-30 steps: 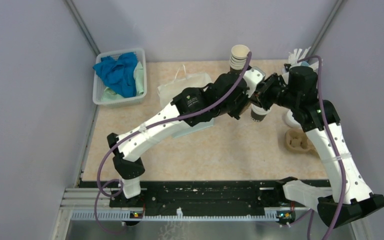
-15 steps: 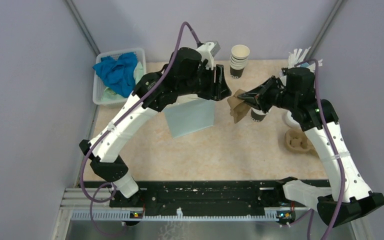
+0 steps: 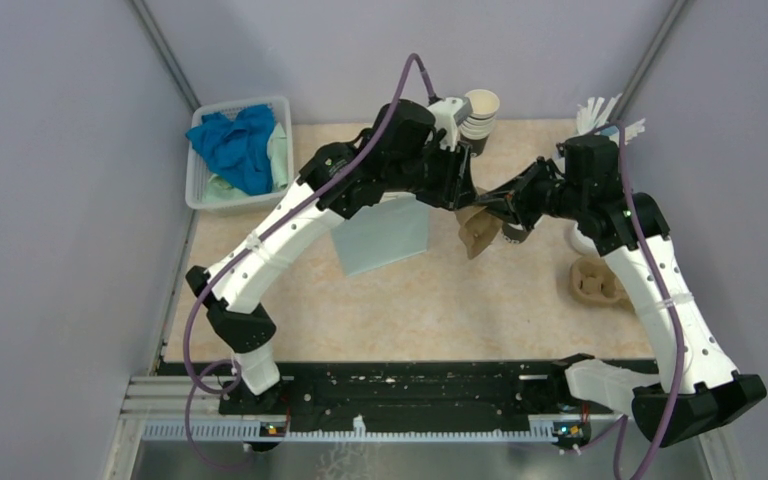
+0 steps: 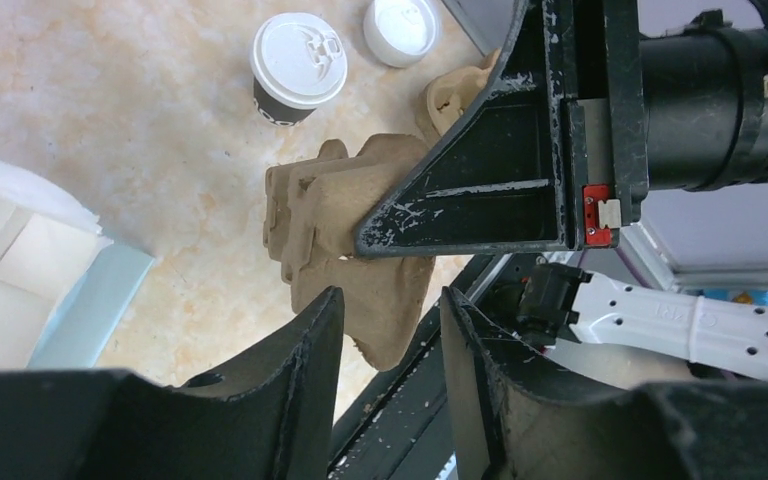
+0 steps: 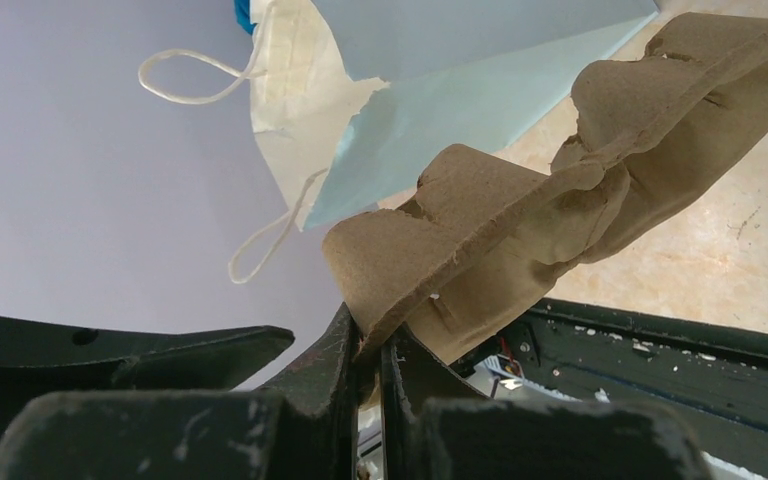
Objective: Pack the takeout coffee
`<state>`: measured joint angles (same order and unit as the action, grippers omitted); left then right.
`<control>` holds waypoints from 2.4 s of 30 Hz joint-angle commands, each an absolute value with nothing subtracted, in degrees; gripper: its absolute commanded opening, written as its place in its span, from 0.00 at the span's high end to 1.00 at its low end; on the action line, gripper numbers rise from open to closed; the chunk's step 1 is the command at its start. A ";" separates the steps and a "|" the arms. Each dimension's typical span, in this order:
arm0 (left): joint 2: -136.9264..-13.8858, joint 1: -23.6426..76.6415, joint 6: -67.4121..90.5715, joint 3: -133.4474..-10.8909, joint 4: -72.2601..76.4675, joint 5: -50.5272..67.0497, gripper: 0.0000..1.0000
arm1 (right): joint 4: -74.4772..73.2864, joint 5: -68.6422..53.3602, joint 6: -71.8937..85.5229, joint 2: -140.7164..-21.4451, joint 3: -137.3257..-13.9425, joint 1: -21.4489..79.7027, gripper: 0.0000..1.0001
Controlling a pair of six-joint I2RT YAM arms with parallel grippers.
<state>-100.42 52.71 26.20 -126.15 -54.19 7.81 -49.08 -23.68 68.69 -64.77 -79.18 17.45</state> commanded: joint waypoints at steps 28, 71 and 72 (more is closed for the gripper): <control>-108.78 59.84 16.74 -136.41 -61.87 -4.69 0.82 | -46.71 -25.14 70.59 -64.25 -79.55 17.80 1.00; -66.51 36.71 46.55 -88.38 -21.62 11.43 1.00 | -2.46 -58.19 65.55 -49.75 -50.32 1.19 0.39; -66.38 36.66 46.76 -88.23 -21.62 11.47 1.00 | -0.95 -57.99 66.58 -49.87 -49.83 1.15 0.40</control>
<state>-68.07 37.10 45.15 -88.66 -26.30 10.70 -12.40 -56.86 59.46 -50.61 -51.37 1.58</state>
